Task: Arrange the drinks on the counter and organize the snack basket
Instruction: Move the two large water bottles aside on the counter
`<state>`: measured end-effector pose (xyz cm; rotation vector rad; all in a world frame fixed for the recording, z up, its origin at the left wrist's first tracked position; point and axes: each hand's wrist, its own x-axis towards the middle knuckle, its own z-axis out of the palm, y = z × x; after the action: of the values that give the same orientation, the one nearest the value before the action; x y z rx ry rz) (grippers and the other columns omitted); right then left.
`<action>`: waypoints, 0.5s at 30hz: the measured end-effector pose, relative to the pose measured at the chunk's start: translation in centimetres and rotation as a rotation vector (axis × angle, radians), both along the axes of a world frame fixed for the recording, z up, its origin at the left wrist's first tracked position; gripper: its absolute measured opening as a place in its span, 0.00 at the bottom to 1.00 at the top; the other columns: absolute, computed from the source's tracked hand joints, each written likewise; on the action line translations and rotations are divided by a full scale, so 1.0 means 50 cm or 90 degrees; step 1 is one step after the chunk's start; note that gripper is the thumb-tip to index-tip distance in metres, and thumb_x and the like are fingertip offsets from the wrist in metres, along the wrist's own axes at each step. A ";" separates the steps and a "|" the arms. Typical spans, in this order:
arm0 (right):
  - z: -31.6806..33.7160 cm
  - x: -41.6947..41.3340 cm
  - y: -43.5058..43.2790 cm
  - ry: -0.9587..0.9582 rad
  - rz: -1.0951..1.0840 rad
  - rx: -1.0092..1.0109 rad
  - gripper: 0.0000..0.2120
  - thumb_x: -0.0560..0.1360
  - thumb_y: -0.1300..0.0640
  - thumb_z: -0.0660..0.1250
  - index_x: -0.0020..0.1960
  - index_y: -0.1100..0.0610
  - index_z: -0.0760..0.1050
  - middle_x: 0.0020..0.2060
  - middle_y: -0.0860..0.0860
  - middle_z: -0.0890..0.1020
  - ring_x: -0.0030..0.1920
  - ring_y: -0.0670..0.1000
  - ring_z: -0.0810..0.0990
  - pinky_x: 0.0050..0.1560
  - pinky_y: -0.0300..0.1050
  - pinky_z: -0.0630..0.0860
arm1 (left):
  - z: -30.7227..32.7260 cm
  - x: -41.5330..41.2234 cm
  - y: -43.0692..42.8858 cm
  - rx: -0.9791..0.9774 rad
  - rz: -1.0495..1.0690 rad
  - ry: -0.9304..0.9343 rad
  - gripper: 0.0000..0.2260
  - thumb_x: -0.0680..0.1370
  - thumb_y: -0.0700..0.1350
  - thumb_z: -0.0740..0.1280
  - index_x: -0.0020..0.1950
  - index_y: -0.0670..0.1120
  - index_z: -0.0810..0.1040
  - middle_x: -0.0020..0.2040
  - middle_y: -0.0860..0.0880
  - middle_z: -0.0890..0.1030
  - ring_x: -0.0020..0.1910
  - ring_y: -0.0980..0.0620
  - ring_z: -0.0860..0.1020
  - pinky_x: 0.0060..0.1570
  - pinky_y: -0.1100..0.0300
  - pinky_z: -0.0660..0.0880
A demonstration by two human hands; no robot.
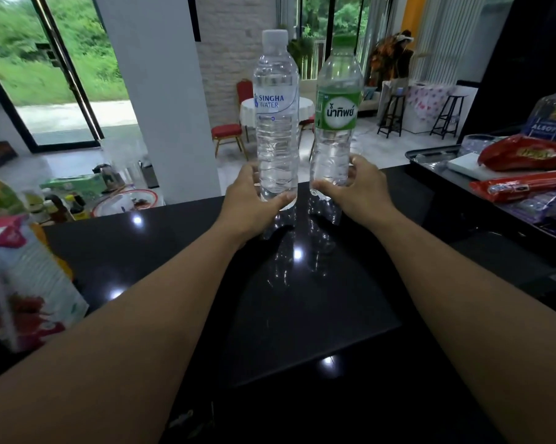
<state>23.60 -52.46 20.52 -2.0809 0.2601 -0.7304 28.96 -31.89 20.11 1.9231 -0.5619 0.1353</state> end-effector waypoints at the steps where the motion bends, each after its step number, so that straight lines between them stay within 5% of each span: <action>1: -0.001 0.000 0.000 0.000 0.000 -0.004 0.29 0.65 0.47 0.82 0.63 0.48 0.75 0.43 0.38 0.81 0.44 0.35 0.81 0.43 0.30 0.76 | 0.000 0.001 -0.003 0.004 0.004 -0.004 0.30 0.68 0.55 0.79 0.64 0.53 0.69 0.53 0.61 0.78 0.50 0.67 0.76 0.44 0.72 0.71; 8: 0.000 -0.004 -0.001 0.000 0.003 -0.020 0.26 0.67 0.47 0.80 0.62 0.48 0.75 0.46 0.41 0.82 0.47 0.39 0.82 0.46 0.31 0.75 | -0.003 0.008 -0.021 0.016 0.023 -0.012 0.29 0.66 0.55 0.79 0.62 0.53 0.71 0.47 0.61 0.78 0.42 0.74 0.75 0.36 0.79 0.69; 15: -0.001 -0.032 0.008 0.022 -0.047 -0.060 0.31 0.67 0.52 0.81 0.65 0.53 0.73 0.40 0.36 0.75 0.40 0.33 0.75 0.39 0.26 0.69 | 0.004 -0.025 -0.021 0.028 0.036 -0.004 0.33 0.67 0.54 0.79 0.67 0.47 0.71 0.52 0.58 0.78 0.46 0.66 0.76 0.42 0.77 0.68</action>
<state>21.98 -52.07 20.47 -2.1845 0.3289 -0.7651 27.72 -32.93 20.31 1.9830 -0.5187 0.1667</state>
